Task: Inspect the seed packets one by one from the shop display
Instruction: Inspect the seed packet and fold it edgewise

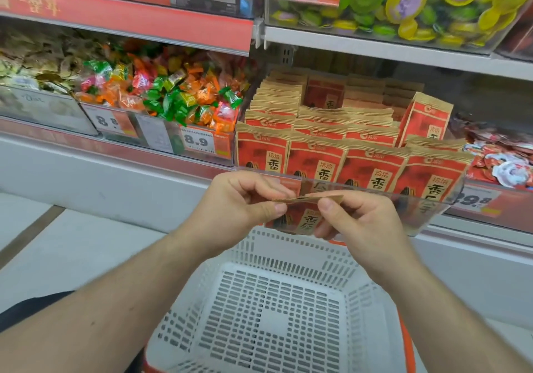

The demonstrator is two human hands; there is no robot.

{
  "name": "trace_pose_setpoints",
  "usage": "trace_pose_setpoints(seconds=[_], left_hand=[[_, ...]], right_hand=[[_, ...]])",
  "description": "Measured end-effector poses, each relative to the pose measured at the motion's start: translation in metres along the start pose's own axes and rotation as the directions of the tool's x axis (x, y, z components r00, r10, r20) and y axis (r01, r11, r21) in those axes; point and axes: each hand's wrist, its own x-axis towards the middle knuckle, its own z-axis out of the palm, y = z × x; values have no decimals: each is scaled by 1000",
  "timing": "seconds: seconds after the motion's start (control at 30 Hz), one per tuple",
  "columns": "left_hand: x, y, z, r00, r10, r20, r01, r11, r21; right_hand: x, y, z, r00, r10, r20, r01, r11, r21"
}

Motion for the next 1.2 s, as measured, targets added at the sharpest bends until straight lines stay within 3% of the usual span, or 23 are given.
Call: trace_pose_setpoints(seconds=[0.33, 0.6, 0.83, 0.97, 1.13, 1.2], left_hand=[[3, -5, 2, 1000, 20, 14, -19, 999, -30], [6, -6, 1, 999, -6, -33, 5, 1000, -24], [11, -7, 1, 992, -124, -29, 127, 980, 151], [14, -8, 0, 981, -144, -127, 155, 984, 88], [14, -5, -1, 960, -218, -175, 200, 973, -112], [13, -3, -3, 964, -227, -140, 210, 970, -124]], right_hand=[[1, 1, -3, 1000, 5, -3, -5, 999, 46], [3, 1, 0, 999, 31, -33, -32, 999, -27], [4, 2, 3, 986, 157, -49, -156, 988, 14], [6, -2, 2, 975, 211, 70, -218, 970, 112], [4, 1, -5, 954, 223, 200, -202, 972, -122], [2, 2, -5, 951, 222, 216, -196, 971, -136]])
